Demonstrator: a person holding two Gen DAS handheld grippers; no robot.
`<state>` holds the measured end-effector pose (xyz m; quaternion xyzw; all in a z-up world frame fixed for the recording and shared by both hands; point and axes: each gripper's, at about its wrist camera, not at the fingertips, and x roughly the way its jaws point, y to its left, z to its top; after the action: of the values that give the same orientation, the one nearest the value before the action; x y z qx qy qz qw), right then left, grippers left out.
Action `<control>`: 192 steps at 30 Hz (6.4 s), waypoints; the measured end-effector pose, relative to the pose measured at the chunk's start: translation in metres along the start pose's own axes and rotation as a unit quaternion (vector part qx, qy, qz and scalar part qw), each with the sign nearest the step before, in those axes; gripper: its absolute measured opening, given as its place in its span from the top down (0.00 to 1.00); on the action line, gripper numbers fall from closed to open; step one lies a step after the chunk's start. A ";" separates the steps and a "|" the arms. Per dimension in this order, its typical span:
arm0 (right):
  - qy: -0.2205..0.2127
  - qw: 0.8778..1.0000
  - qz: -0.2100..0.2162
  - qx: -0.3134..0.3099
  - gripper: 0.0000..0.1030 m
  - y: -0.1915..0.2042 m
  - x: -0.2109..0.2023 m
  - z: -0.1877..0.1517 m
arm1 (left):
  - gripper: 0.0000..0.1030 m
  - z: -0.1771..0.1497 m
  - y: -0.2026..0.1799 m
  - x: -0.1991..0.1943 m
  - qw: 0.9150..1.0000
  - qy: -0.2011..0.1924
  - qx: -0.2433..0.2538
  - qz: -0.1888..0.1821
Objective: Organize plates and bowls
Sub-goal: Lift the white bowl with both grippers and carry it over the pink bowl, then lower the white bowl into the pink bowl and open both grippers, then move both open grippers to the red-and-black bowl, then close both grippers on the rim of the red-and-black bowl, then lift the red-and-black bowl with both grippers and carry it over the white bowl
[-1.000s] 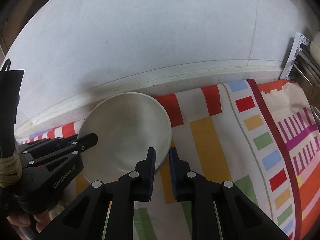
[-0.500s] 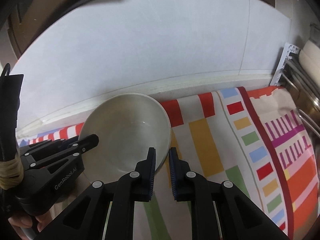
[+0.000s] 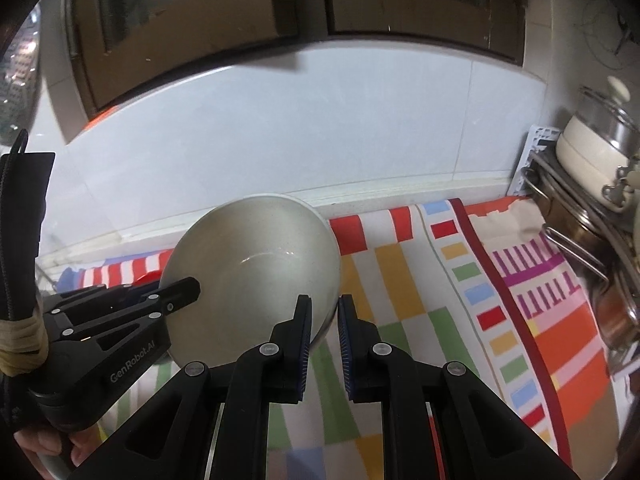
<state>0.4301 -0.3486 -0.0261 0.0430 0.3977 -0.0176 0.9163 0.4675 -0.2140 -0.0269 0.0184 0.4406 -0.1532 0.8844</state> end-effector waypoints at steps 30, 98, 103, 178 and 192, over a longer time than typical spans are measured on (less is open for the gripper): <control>0.008 0.999 0.028 -0.028 0.85 0.019 -0.105 -0.100 | 0.87 -0.116 -0.015 -0.093 1.000 -0.005 -0.009 0.009; 0.057 0.997 0.043 -0.028 0.58 0.017 -0.091 -0.157 | 0.44 -0.168 -0.001 -0.091 0.999 0.018 -0.005 0.027; 0.046 0.996 0.059 -0.042 0.58 0.026 -0.093 -0.142 | 0.44 -0.161 0.008 -0.102 0.999 -0.002 -0.009 0.035; 0.179 0.962 0.155 -0.135 0.79 0.129 0.129 -0.014 | 0.76 -0.044 0.152 0.073 0.994 0.088 -0.046 0.035; 0.192 0.964 0.156 -0.097 0.91 0.124 0.125 -0.012 | 0.89 -0.038 0.148 0.062 0.995 0.078 -0.045 0.039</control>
<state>0.5150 -0.2242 -0.1171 0.0183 0.5543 0.1725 0.8141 0.5156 -0.0827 -0.1132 0.0078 0.5139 -0.0967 0.8523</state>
